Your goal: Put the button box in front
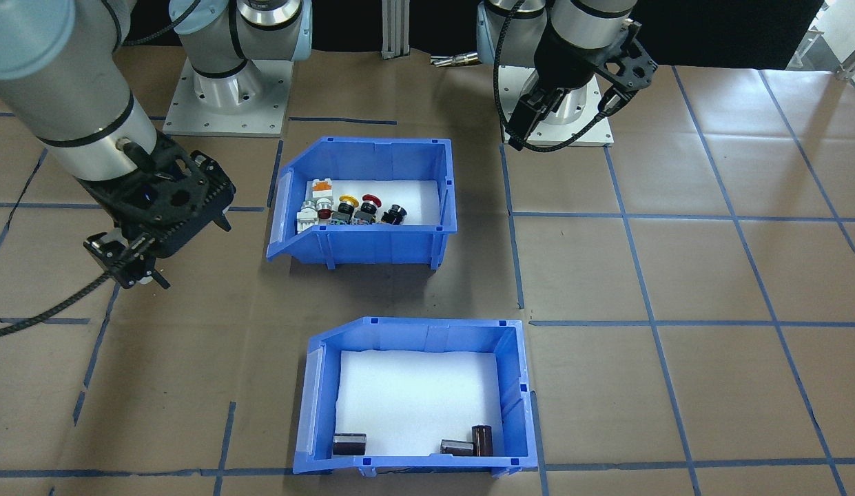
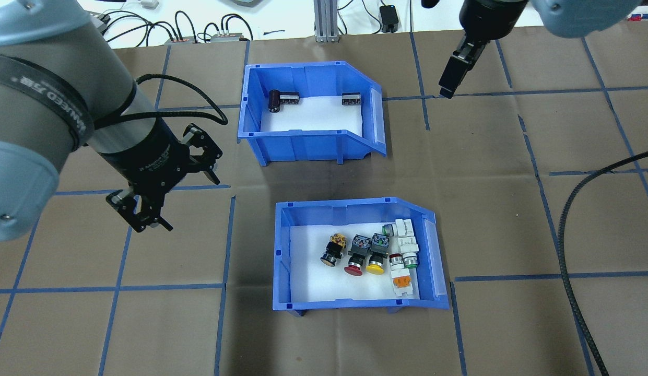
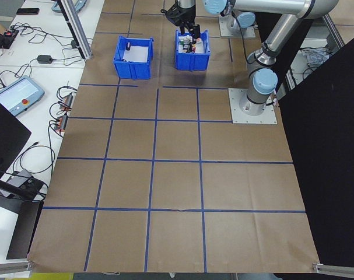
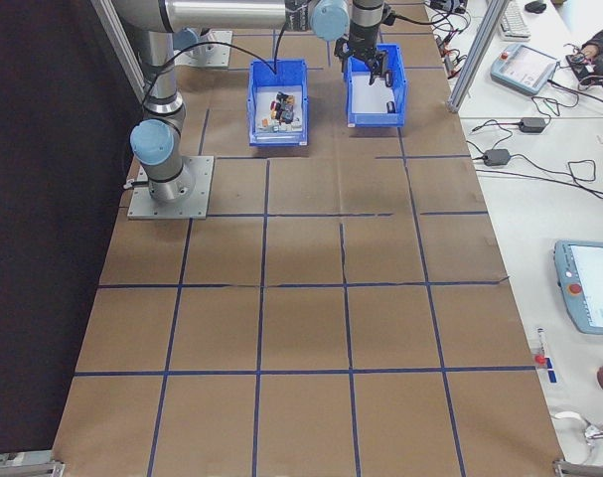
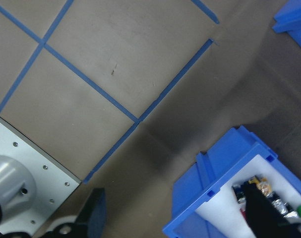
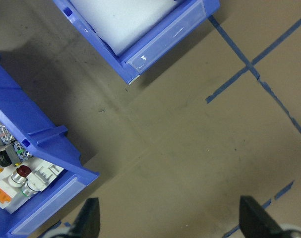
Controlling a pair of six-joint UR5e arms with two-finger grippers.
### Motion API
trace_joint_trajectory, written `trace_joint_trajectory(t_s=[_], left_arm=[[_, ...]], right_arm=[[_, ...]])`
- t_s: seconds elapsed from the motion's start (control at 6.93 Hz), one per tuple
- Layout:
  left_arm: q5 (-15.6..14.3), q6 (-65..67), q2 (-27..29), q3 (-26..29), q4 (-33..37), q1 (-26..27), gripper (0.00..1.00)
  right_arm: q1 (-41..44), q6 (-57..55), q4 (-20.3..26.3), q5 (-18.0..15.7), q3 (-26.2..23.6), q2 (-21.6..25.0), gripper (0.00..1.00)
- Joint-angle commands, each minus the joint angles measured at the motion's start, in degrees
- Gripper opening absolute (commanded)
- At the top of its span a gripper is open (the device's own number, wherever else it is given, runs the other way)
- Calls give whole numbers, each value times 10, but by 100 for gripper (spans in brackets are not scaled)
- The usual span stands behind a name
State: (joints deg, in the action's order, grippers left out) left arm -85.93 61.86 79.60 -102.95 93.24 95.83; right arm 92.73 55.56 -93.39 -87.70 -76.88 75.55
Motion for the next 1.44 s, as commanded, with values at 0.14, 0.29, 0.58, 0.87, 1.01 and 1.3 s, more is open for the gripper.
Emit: trace_joint_trajectory(t_s=[0.14,0.29,0.58,0.87,1.01,1.3], left_arm=[[20,262,-9,-113,-101,80,100],[35,333,-8,-143,-145,114,100],[39,438,6,-180,-240,159,100],[97,504,6,-197,-244,168,99],[107,518,13,-200,-256,175,99],[107,582,53,-204,-311,221,99]], right_arm=[[114,48,-5,-5,93,-109,100],[151,48,-30,-6,95,-136,100],[211,39,-97,-27,94,-188,100],[254,39,-99,-34,90,-221,100],[258,39,-100,-34,89,-229,100],[258,39,-135,-36,84,-247,100]])
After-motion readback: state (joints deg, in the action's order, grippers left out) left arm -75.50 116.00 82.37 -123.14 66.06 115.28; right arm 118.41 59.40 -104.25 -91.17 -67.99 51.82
